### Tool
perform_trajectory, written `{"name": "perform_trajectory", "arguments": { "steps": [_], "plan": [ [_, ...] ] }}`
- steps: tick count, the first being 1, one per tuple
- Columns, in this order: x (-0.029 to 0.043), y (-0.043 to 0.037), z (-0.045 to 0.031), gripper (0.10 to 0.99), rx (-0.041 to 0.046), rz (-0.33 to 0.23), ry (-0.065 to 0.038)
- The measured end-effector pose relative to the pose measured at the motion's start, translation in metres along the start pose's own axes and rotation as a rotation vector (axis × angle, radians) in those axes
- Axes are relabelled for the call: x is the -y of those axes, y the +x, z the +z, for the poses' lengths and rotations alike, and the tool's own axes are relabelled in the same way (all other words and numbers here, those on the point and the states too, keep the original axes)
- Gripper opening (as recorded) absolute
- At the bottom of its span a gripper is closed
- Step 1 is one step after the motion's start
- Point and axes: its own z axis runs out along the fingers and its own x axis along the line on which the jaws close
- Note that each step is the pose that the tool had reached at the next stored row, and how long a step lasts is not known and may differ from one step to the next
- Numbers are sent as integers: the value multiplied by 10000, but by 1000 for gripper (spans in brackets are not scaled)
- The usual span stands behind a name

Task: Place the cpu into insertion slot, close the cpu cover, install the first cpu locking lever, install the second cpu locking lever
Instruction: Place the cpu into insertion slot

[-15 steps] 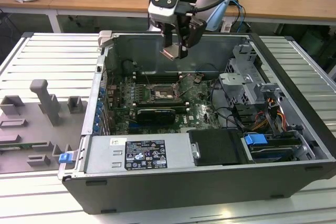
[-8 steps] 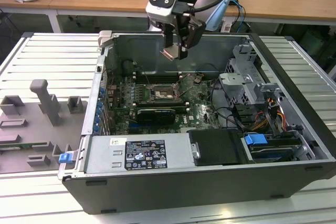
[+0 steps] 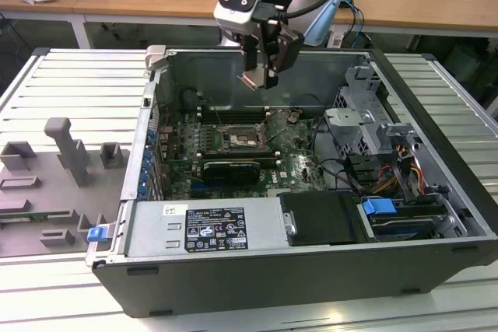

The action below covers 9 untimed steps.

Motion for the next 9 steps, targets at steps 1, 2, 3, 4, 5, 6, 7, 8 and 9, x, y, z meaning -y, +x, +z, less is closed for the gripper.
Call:
{"name": "perform_trajectory", "arguments": {
  "steps": [1, 2, 3, 4, 5, 6, 7, 8, 9],
  "plan": [
    [0, 0, 1, 537, 4, 44, 1],
    [0, 0, 2, 537, 8, 92, 1],
    [0, 0, 3, 537, 15, 156, 1],
    [0, 0, 4, 537, 25, 226, 4],
    [0, 0, 6, 537, 34, 298, 5],
    [0, 0, 7, 537, 37, 336, 6],
    [0, 0, 8, 537, 42, 392, 7],
    [1, 0, 9, 537, 48, 453, 7],
    [1, 0, 10, 537, 50, 489, 7]
  ]
}}
